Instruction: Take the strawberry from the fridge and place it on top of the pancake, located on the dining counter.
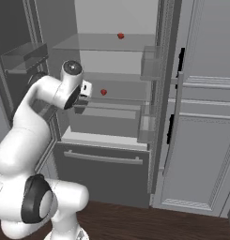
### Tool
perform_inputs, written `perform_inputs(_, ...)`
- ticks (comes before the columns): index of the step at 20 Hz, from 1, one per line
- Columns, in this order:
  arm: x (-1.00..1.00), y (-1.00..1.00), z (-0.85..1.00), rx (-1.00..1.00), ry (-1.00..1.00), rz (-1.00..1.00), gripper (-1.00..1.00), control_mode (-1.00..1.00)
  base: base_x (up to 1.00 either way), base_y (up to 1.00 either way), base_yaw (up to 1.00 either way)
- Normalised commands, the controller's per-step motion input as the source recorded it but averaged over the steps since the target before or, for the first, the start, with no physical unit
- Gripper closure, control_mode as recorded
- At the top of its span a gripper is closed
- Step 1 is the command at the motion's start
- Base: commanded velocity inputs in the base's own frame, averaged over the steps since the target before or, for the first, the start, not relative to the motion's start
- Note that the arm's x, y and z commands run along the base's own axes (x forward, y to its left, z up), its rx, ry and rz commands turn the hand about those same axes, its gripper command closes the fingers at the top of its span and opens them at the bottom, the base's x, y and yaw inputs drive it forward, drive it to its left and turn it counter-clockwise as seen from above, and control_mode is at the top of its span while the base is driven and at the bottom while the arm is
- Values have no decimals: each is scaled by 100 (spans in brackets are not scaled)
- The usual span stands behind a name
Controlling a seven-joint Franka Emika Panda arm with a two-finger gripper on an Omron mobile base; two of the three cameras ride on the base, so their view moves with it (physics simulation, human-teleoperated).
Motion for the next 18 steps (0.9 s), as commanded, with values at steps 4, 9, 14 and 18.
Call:
perform_inputs(4,-62,-14,32,-39,-17,-1,-100,-100,0,0,0)
perform_inputs(9,-17,-18,32,-40,9,-2,-100,-100,0,0,0)
perform_inputs(14,-66,-17,0,-4,31,-9,-100,-100,0,0,0)
perform_inputs(18,-91,-1,0,14,4,-41,-100,-100,0,0,0)
